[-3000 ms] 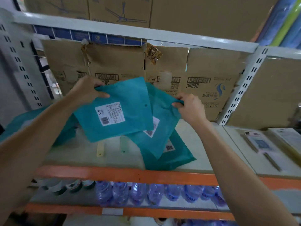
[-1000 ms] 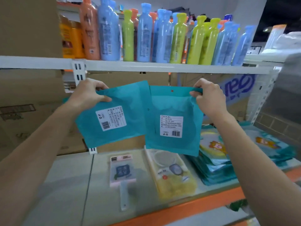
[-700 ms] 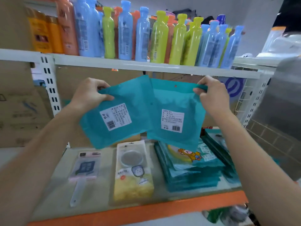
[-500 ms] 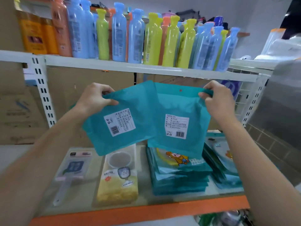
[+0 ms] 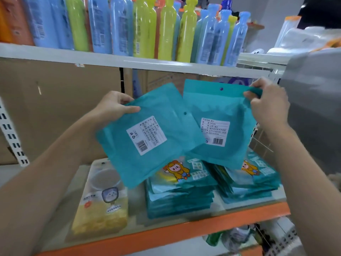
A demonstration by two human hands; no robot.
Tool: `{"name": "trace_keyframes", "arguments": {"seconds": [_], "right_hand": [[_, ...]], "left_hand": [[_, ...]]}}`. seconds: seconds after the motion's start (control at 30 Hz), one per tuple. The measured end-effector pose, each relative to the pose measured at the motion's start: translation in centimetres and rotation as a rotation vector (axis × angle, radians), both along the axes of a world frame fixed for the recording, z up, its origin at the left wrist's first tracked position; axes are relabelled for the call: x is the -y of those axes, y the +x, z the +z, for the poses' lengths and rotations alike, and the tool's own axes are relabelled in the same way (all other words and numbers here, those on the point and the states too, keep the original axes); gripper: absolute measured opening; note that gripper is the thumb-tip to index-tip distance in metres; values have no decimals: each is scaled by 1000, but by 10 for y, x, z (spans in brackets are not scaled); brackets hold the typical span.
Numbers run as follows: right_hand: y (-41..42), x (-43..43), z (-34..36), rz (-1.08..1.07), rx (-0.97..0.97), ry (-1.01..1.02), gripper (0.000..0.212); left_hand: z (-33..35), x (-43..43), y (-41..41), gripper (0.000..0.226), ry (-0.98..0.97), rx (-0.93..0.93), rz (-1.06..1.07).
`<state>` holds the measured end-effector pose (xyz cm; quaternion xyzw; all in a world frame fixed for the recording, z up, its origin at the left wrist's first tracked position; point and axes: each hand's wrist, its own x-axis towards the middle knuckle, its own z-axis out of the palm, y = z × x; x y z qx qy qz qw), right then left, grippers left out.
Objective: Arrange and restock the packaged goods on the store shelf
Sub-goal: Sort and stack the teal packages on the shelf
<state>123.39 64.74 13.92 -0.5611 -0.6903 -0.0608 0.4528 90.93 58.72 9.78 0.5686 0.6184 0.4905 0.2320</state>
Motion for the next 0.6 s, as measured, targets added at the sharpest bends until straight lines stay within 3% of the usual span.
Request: {"name": "trace_keyframes", "arguments": {"seconds": [0.07,0.23,0.3,0.4,0.6], "right_hand": [[15,-4,-1,-28,28,10,16],[57,-21,0,-43,27,13,16],[78,-30,1,-28,15,15,15],[103,-46,2,29,-14,21,13],[142,-81,6,144,-39,13,7]], "left_hand": [[-7,-9,12,0,-65,78,35],[-29,-32,38,22,-201,227,108],[-34,-40,49,24,-233,215,159],[-44,-49,62,7,-300,177,223],[-87,-71,67,19,-327,-40,477]]}}
